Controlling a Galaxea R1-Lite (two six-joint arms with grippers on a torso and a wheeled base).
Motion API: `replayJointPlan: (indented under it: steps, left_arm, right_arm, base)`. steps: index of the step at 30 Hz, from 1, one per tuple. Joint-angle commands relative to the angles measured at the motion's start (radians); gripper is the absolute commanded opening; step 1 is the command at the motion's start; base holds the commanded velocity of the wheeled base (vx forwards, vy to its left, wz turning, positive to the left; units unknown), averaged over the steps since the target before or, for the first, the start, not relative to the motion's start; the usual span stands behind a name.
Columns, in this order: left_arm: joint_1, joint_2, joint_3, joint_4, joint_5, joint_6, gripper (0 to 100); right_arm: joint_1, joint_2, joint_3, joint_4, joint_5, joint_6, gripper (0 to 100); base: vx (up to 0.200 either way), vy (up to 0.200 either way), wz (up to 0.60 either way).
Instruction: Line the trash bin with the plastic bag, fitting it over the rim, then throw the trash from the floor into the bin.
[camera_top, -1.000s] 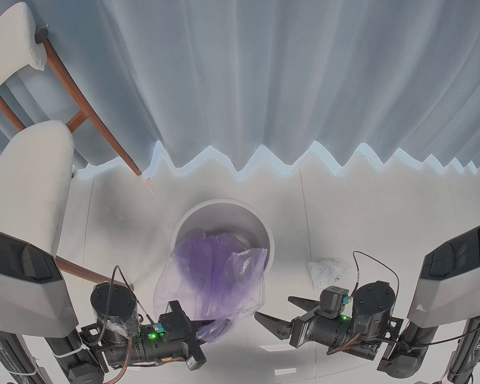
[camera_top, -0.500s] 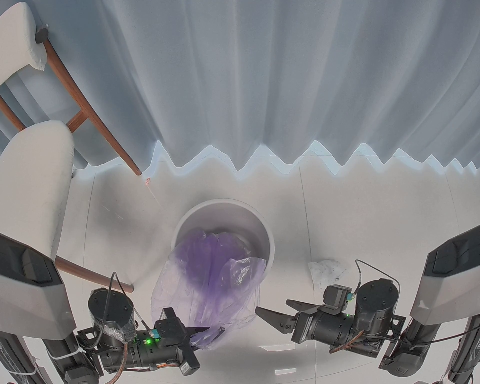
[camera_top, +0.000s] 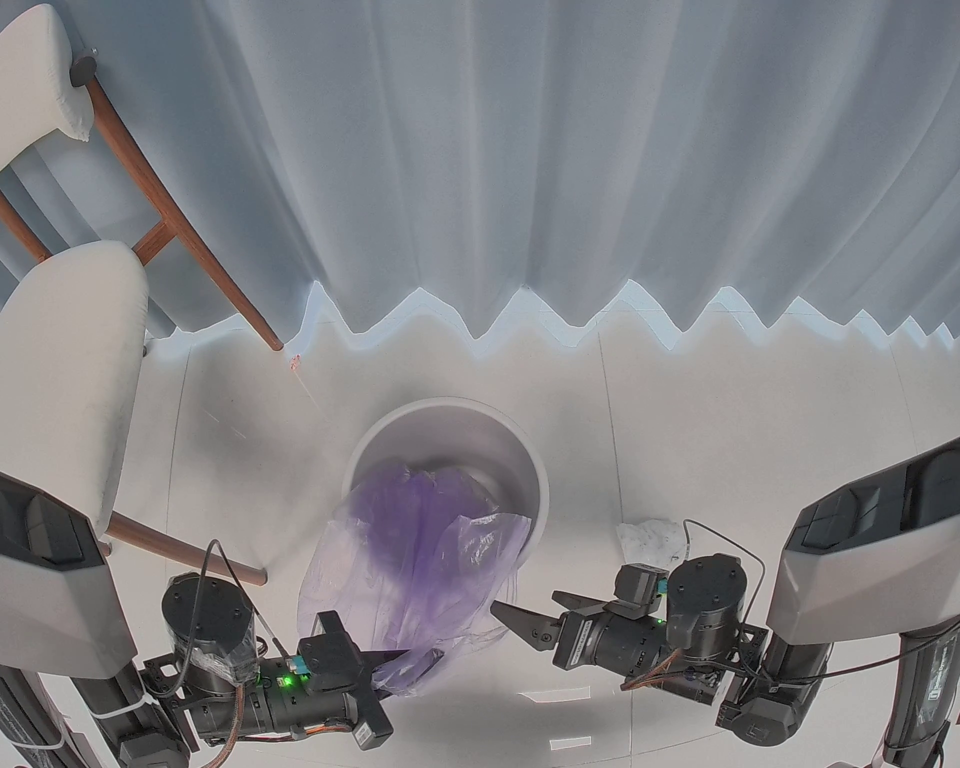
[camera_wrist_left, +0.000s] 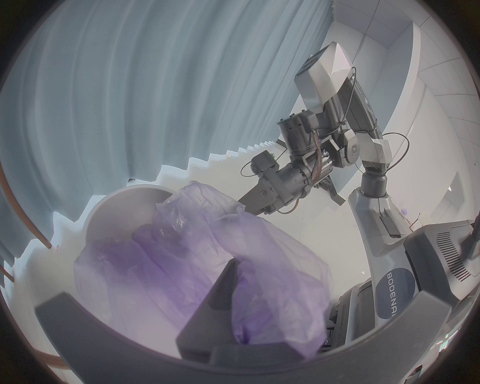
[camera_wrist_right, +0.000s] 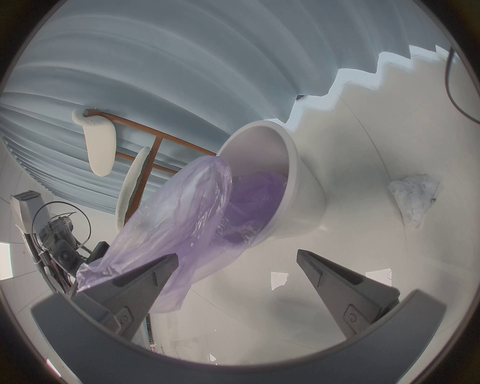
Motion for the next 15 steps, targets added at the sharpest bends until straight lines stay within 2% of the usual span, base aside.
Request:
replayJointPlan:
  steps: [1,5,15]
  left_arm:
    - [0.0,-0.01,0.002,-0.001,-0.001,0.0,0]
    - [0.0,-0.016,0.008,-0.001,-0.001,0.0,0]
    - [-0.002,-0.044,0.043,-0.001,-0.001,0.001,0]
  right_arm:
    - [0.007,0.036,-0.06,0.024,0.002,0.001,100]
    - [0.03,0.027,-0.117,0.108,0.003,0.001,100]
    - [0.036,0.018,-0.178,0.125,0.003,0.015,100]
  base:
    - [0.0,0.0,0.0]
    - [0.0,0.0,0.0]
    - [0.0,0.0,0.0]
